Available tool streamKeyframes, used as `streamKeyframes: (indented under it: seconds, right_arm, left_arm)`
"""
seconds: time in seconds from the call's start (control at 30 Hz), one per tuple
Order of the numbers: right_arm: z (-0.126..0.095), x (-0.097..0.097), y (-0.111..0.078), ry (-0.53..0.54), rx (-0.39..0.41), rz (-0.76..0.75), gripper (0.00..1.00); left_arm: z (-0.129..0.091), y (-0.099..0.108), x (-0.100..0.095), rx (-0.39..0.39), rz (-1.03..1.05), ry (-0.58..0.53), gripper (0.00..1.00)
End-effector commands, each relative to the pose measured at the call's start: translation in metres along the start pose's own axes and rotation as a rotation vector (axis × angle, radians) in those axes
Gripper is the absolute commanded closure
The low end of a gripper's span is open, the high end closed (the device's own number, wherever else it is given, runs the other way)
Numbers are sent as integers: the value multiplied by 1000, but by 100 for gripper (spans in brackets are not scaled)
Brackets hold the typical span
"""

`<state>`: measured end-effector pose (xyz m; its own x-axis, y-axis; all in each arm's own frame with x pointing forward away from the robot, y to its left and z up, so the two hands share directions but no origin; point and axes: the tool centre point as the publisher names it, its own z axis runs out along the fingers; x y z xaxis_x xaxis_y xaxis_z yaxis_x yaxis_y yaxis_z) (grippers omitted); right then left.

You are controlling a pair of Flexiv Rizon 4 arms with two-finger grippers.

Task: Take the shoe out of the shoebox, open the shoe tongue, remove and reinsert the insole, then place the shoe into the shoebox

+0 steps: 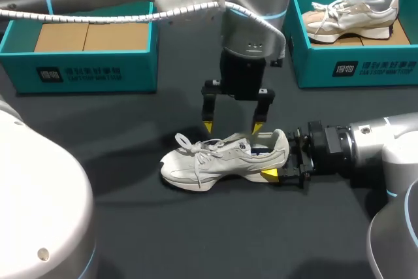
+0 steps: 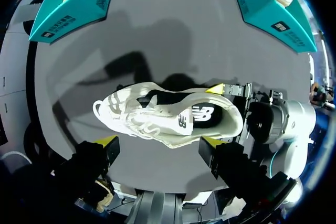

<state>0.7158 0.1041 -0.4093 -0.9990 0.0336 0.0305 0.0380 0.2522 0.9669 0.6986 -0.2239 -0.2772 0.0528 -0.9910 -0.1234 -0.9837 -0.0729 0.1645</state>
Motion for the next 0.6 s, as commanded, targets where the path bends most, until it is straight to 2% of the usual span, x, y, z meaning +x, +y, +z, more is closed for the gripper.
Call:
streamKeyframes:
  seconds: [0.03, 0.27, 0.6]
  right_arm:
    - [0, 0, 1, -2, 4, 0, 100]
    - [0, 0, 1, -2, 4, 0, 100]
    - [0, 0, 1, -2, 4, 0, 100]
  left_arm:
    - [15, -6, 25, -10, -6, -54, 0]
    - [37, -16, 35, -14, -50, -92, 0]
    - [62, -17, 31, -42, -64, -150, 0]
